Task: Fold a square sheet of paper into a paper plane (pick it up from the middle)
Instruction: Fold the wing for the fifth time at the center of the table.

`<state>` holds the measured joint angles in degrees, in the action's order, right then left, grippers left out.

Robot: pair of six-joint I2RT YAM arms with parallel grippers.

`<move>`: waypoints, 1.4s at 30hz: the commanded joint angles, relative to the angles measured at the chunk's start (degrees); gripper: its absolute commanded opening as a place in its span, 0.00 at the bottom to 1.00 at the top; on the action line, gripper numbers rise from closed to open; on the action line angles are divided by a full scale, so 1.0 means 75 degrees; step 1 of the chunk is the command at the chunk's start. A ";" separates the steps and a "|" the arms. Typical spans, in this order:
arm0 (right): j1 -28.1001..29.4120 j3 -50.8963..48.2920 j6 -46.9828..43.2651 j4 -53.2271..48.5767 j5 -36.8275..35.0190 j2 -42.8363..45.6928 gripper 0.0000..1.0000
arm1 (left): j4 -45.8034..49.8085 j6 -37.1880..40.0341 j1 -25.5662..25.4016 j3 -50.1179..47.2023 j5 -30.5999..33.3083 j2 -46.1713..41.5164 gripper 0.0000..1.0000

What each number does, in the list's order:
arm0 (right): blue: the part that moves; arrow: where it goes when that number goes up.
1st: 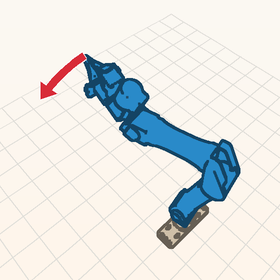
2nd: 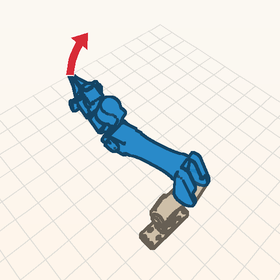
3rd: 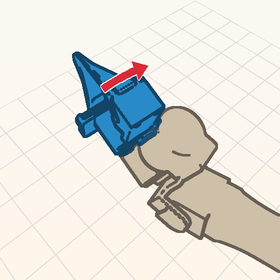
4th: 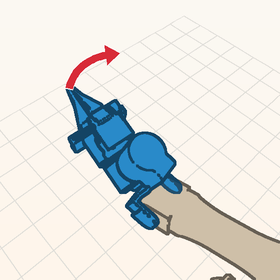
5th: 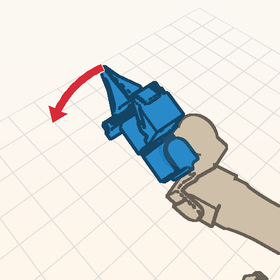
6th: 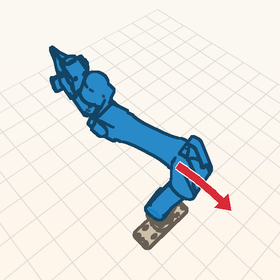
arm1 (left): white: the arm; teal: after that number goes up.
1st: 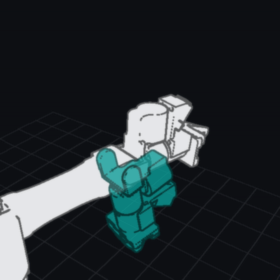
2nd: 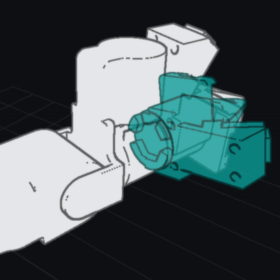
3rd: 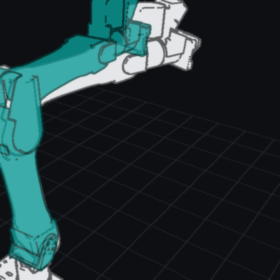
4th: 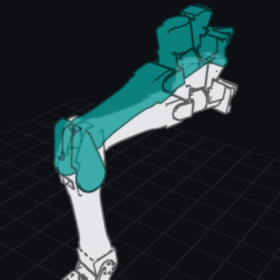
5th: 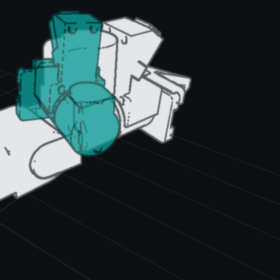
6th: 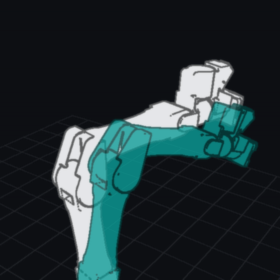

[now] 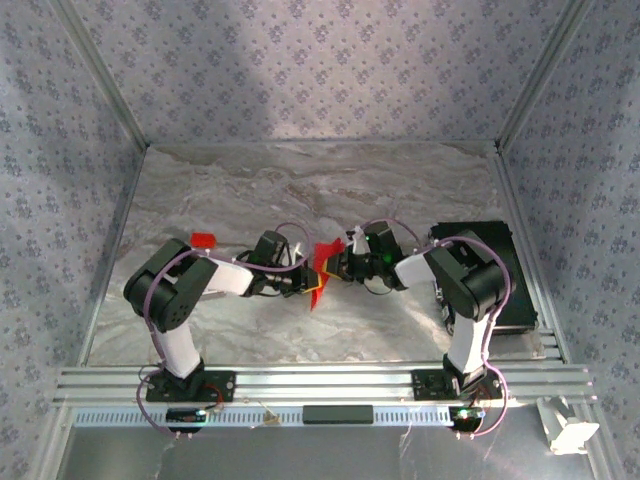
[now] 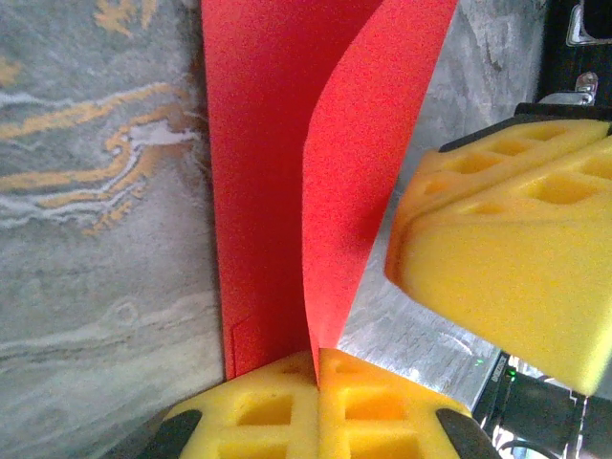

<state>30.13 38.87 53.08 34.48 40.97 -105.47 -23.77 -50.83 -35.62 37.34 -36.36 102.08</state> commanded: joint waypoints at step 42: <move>-0.0187 0.0149 -0.0352 -0.0321 0.0247 0.0235 0.10 | -0.1668 -0.0932 0.0245 -0.0158 -0.1166 0.0995 0.00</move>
<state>28.42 38.72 51.55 32.56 41.80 -102.59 -36.12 -57.34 -34.09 36.14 -45.71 107.68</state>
